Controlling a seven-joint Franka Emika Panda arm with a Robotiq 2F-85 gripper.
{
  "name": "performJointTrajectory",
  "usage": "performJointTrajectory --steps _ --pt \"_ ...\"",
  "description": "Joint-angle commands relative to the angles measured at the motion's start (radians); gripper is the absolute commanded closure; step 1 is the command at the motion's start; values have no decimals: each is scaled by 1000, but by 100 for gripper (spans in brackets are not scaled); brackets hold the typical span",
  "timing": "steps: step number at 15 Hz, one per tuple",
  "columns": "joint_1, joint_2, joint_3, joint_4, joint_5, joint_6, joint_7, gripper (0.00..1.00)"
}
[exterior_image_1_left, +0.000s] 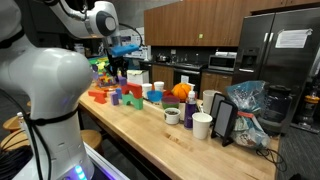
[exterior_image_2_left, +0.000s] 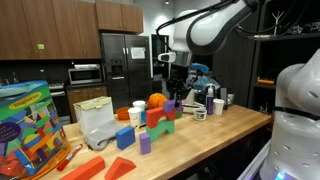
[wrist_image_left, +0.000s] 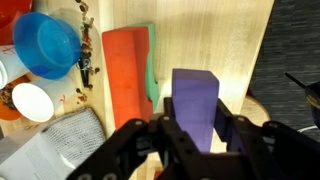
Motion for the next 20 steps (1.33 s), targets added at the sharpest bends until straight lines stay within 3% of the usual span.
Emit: performJointTrajectory --steps 1,20 --pt "1 7 23 1 -28 27 32 85" --pt "-7 -1 27 36 -59 44 88 85"
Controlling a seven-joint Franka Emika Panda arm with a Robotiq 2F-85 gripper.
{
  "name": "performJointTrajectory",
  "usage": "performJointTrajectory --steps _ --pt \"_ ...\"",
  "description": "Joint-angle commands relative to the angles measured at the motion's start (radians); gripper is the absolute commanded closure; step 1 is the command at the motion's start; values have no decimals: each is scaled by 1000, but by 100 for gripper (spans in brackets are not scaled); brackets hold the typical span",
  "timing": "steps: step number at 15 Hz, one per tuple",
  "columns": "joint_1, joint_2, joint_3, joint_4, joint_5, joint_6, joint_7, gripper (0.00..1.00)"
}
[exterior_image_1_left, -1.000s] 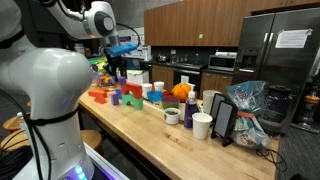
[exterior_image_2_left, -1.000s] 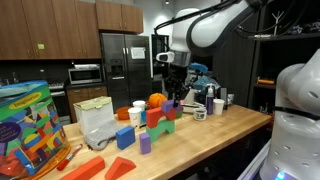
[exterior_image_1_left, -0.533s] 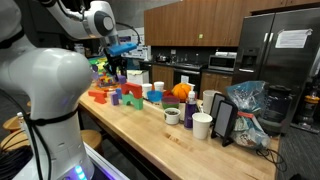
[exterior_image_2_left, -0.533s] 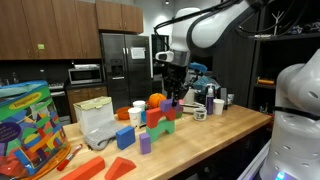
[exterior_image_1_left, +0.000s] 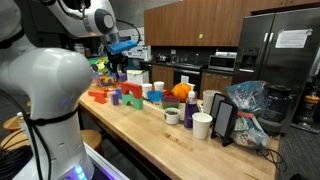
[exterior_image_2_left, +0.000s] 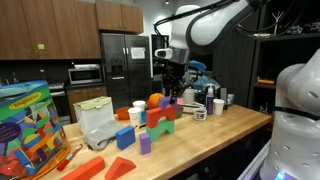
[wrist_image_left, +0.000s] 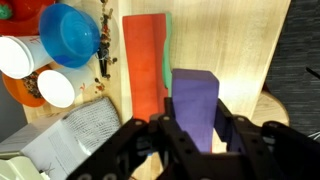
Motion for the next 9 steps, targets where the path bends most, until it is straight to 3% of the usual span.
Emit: performJointTrajectory --steps 1,9 --pt "-5 4 -8 24 -25 -9 21 85" --pt "-11 4 -19 70 -55 -133 4 85"
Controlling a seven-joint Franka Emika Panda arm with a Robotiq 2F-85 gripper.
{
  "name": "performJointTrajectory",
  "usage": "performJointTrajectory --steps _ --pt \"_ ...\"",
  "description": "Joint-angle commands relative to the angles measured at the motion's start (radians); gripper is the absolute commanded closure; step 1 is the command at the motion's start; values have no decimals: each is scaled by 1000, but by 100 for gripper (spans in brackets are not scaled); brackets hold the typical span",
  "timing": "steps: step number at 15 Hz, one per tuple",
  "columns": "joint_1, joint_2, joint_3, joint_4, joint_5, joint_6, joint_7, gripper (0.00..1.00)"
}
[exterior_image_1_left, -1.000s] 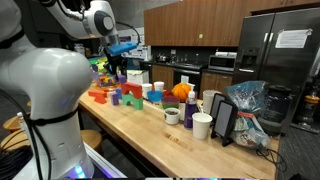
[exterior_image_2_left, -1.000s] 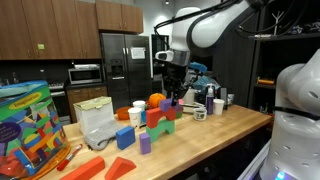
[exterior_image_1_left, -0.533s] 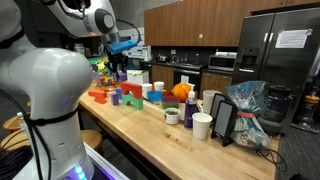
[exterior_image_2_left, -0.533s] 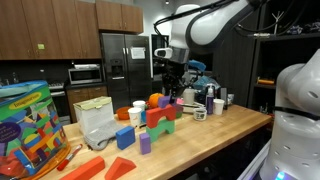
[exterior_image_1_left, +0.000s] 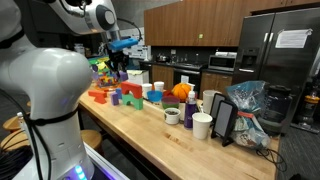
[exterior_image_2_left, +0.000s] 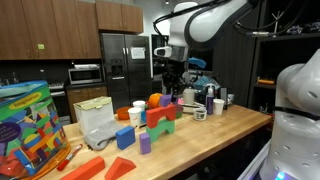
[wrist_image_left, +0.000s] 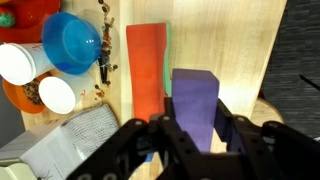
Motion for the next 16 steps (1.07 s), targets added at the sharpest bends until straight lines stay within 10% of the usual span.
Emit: performJointTrajectory --steps 1,16 --pt "-6 3 -17 45 -14 -82 -9 85" --pt "9 62 -17 134 17 -202 -46 85"
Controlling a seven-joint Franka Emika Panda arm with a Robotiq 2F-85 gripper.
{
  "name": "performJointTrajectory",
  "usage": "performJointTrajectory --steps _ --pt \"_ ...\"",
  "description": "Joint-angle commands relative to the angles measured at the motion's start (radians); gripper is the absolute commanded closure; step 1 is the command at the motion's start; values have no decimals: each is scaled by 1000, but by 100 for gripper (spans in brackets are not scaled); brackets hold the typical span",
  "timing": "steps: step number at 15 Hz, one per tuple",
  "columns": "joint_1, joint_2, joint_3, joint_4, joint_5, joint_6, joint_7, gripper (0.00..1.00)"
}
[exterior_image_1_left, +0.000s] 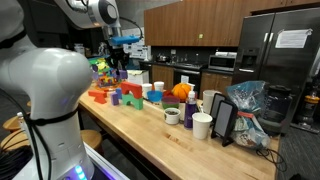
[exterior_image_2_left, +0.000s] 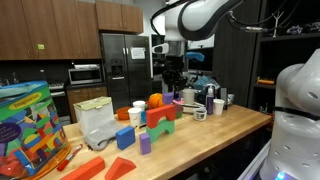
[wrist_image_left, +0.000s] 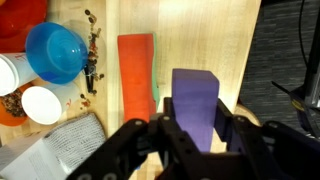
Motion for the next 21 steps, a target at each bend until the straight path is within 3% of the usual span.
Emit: performJointTrajectory --steps 1,21 --pt "3 36 -2 41 16 -22 -23 85" --pt "-31 186 6 153 36 -16 -48 85"
